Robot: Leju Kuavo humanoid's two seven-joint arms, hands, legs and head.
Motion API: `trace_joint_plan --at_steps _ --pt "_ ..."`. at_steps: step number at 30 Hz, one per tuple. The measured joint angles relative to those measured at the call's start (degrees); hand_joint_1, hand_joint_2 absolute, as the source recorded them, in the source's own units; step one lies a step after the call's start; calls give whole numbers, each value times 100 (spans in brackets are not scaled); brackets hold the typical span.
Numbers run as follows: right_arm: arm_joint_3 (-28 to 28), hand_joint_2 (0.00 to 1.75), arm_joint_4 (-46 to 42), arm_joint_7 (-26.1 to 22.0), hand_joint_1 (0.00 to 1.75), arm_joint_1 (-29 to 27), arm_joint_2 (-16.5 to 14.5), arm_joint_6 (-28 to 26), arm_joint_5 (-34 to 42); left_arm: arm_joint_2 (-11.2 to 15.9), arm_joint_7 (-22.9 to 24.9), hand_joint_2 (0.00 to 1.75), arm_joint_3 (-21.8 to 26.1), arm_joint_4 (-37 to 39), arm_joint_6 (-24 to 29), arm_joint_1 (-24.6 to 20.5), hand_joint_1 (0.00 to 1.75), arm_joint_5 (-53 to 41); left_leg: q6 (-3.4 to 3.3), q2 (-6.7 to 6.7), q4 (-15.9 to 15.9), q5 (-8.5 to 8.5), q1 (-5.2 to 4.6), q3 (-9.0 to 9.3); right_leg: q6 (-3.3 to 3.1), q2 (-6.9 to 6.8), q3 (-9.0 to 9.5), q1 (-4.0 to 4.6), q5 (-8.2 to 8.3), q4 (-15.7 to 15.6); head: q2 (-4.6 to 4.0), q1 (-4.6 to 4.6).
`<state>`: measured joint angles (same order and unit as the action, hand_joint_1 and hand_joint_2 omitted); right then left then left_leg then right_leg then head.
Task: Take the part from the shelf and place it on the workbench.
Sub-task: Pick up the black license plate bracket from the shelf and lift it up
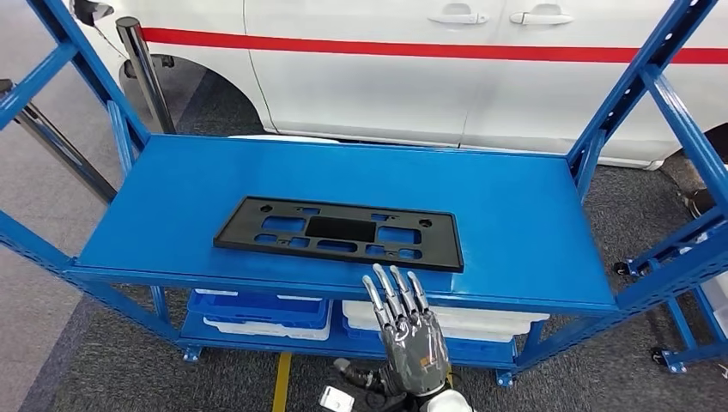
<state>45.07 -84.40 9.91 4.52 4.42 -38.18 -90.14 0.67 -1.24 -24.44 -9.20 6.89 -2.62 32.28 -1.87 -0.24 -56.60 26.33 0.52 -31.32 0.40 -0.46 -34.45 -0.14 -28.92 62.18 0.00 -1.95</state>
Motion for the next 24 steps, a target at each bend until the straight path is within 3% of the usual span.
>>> trace_joint_plan --at_steps 2,3,4,5,6,7,9,13,15,18,19,20,21,24 --pt "3 0 8 9 0 14 10 8 0 -2 2 0 -2 0 -4 -1 0 0 -56 -3 2 44 -3 0 24 22 -369 -16 -320 743 0 -2" --pt "9 0 16 14 0 14 17 12 0 -1 2 0 -2 0 -6 0 0 0 -62 -6 -6 59 -5 8 34 24 -559 -22 -422 1097 0 -2" --pt "15 0 27 18 0 13 25 16 0 1 2 0 -2 0 -7 4 0 0 -62 -8 -17 65 -7 26 43 25 -669 -29 -424 1280 0 -2" --pt "22 0 37 20 0 15 32 19 0 1 1 0 -3 0 -8 8 0 -1 -47 -10 -31 66 -6 49 46 24 -671 -36 -326 1243 0 -2" --pt "28 0 44 21 0 19 37 21 0 1 -1 0 -4 0 -8 9 0 -1 -29 -17 -45 80 -5 78 43 24 -561 -45 -141 986 0 -2" --pt "34 0 47 21 0 27 40 22 0 -1 -1 0 -5 0 -7 8 0 -2 -8 -26 -62 103 -4 105 33 26 -385 -53 75 595 0 -3" --pt "49 0 49 21 0 55 42 28 0 -2 0 0 -7 1 -3 1 0 -1 53 -43 -107 161 -17 106 -1 42 -101 -50 308 -39 0 -2" --pt "62 0 49 25 0 65 45 35 0 -1 4 0 -7 1 4 -11 0 2 180 -48 -138 216 -19 77 -97 71 -45 -32 284 -244 0 2" --pt "64 0 48 27 0 78 46 35 0 -2 4 0 -8 1 4 -10 0 3 232 -33 -355 371 -7 1 -159 58 0 -51 277 -284 0 3" --pt "75 0 49 27 0 95 48 37 0 -1 4 0 -9 0 4 -25 0 4 282 -16 -1405 839 7 -533 -212 24 37 -43 249 -297 0 5" --pt "78 0 50 27 0 95 48 38 0 1 4 0 -9 0 4 -26 0 4 289 -16 -1716 918 8 -716 -223 19 43 -37 242 -297 0 4" --pt "80 0 51 27 0 95 48 41 0 1 4 0 -9 0 4 -20 0 4 287 -16 -1843 887 8 -814 -230 19 53 -30 234 -296 0 4" --pt "82 0 51 27 0 94 48 44 0 1 6 0 -9 0 4 -13 0 5 275 -16 -1753 749 8 -805 -233 24 68 -24 226 -296 0 5" --pt "96 0 50 27 0 96 48 51 0 8 9 0 -9 1 4 -4 0 6 180 -8 -630 125 -17 -334 -207 36 130 -2 188 -291 0 4"
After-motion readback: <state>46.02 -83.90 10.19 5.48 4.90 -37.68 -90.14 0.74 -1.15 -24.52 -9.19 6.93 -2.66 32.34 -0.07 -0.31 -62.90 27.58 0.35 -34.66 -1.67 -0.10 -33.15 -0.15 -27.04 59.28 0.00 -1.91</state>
